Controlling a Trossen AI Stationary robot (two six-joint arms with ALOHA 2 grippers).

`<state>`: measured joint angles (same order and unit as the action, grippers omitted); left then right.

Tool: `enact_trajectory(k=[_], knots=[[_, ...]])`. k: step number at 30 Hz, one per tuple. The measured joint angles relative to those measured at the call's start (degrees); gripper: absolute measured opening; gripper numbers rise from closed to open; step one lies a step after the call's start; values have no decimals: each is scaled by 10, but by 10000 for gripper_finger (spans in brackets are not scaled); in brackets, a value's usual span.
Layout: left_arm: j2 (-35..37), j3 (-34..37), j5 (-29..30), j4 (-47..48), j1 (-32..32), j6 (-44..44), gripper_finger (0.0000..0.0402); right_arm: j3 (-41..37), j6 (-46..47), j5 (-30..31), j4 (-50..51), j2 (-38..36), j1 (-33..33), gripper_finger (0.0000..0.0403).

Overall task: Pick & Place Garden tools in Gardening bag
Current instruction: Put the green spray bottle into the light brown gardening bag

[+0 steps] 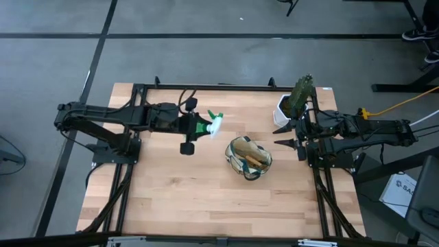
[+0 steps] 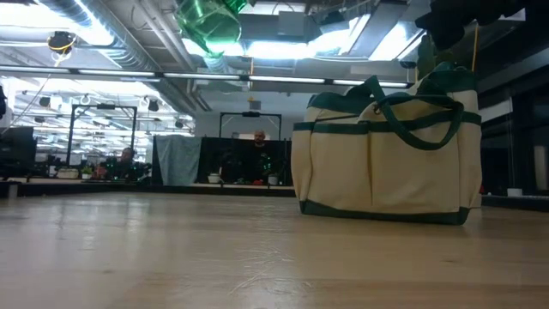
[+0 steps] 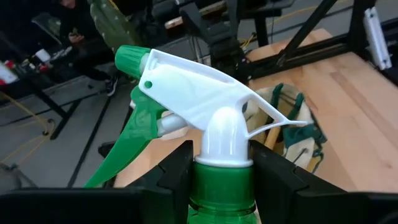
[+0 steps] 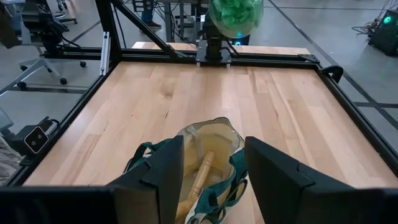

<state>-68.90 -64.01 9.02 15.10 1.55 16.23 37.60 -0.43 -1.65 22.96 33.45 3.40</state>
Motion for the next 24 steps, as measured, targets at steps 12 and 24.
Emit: enact_trajectory(k=[12,24], knots=[[0,0,4,10,0,-10,123,0,0,0,0,0,0,172],[-9,0,-16,-3,8,-15,123,0,0,0,0,0,0,172]])
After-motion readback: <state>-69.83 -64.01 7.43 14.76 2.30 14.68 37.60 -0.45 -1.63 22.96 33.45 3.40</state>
